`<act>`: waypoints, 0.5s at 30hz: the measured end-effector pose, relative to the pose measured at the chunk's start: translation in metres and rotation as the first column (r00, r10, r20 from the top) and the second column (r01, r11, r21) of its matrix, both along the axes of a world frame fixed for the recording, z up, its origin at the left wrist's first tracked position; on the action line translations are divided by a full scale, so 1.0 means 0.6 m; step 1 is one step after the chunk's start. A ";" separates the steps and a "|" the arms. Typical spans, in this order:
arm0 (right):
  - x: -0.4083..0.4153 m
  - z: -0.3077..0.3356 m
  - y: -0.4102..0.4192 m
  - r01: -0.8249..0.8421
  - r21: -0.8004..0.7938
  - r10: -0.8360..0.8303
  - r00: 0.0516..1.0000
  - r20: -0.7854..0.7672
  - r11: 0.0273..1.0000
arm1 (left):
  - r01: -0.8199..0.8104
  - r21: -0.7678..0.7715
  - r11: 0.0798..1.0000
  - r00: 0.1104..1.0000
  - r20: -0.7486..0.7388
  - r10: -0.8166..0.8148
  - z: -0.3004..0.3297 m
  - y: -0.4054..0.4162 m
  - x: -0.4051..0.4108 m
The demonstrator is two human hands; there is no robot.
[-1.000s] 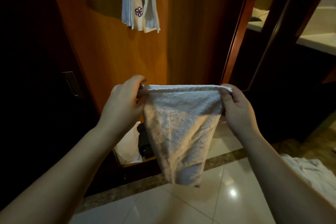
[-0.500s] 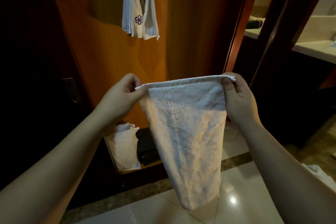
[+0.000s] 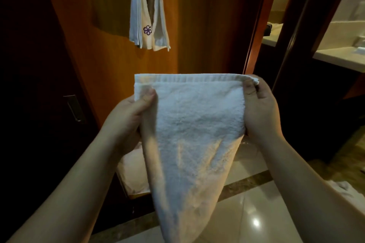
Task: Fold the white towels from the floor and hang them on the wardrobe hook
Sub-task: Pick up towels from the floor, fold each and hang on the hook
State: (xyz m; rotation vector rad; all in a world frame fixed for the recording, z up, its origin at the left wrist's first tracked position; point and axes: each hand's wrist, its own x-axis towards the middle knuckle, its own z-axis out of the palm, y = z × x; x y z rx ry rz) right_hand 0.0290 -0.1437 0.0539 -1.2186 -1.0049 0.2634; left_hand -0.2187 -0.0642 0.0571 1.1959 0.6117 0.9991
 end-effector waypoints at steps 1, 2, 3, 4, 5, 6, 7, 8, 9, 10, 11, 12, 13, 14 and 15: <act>0.003 -0.001 0.001 -0.063 -0.010 0.062 0.996 -0.064 0.998 | 0.017 -0.007 1.000 1.000 0.021 -0.017 0.001 0.000 -0.002; 0.009 -0.004 0.000 -0.176 -0.009 0.173 0.972 -0.161 0.984 | 0.037 -0.022 0.999 0.999 0.037 -0.036 0.002 0.000 -0.003; 0.017 -0.008 -0.002 -0.340 0.016 0.329 0.899 -0.290 0.940 | 0.054 -0.046 0.997 0.998 0.042 -0.052 0.001 -0.001 -0.004; 0.025 -0.013 -0.007 -0.518 0.054 0.489 0.761 -0.427 0.853 | 0.073 -0.073 0.995 0.997 0.032 -0.071 -0.002 -0.001 -0.004; 0.029 -0.020 -0.013 -0.668 0.079 0.596 0.596 -0.539 0.740 | 0.092 -0.098 0.991 0.996 0.015 -0.091 -0.006 -0.002 -0.004; 0.031 -0.030 -0.020 -0.768 0.079 0.637 0.464 -0.616 0.635 | 0.105 -0.113 0.988 0.994 0.000 -0.106 -0.010 -0.003 -0.004; 0.032 -0.044 -0.024 -0.825 0.067 0.650 0.389 -0.653 0.561 | 0.110 -0.122 0.986 0.994 -0.011 -0.112 -0.013 -0.004 -0.004; 0.033 -0.059 -0.026 -0.849 0.055 0.649 0.358 -0.671 0.525 | 0.106 -0.126 0.986 0.994 -0.019 -0.109 -0.019 -0.004 -0.005; 0.034 -0.071 -0.026 -0.855 0.046 0.643 0.351 -0.681 0.516 | 0.097 -0.127 0.987 0.995 -0.023 -0.101 -0.023 -0.004 -0.005; 0.036 -0.081 -0.024 -0.850 0.046 0.637 0.355 -0.685 0.524 | 0.086 -0.121 0.989 0.996 -0.024 -0.090 -0.028 -0.003 -0.005; 0.038 -0.087 -0.019 -0.839 0.047 0.630 0.369 -0.684 0.543 | 0.075 -0.110 0.991 0.997 -0.028 -0.078 -0.034 -0.001 -0.006; 0.039 -0.090 -0.012 -0.820 0.039 0.617 0.397 -0.679 0.571 | 0.066 -0.094 0.993 0.997 -0.035 -0.069 -0.040 0.003 -0.007; 0.040 -0.093 -0.004 -0.799 0.024 0.597 0.429 -0.677 0.601 | 0.056 -0.079 0.995 0.997 -0.044 -0.060 -0.045 0.007 -0.008; 0.041 -0.099 0.005 -0.776 0.001 0.570 0.462 -0.679 0.631 | 0.047 -0.069 0.997 0.997 -0.054 -0.051 -0.050 0.011 -0.008; 0.042 -0.106 0.014 -0.754 -0.027 0.538 0.492 -0.684 0.656 | 0.036 -0.064 0.997 0.997 -0.070 -0.041 -0.054 0.016 -0.010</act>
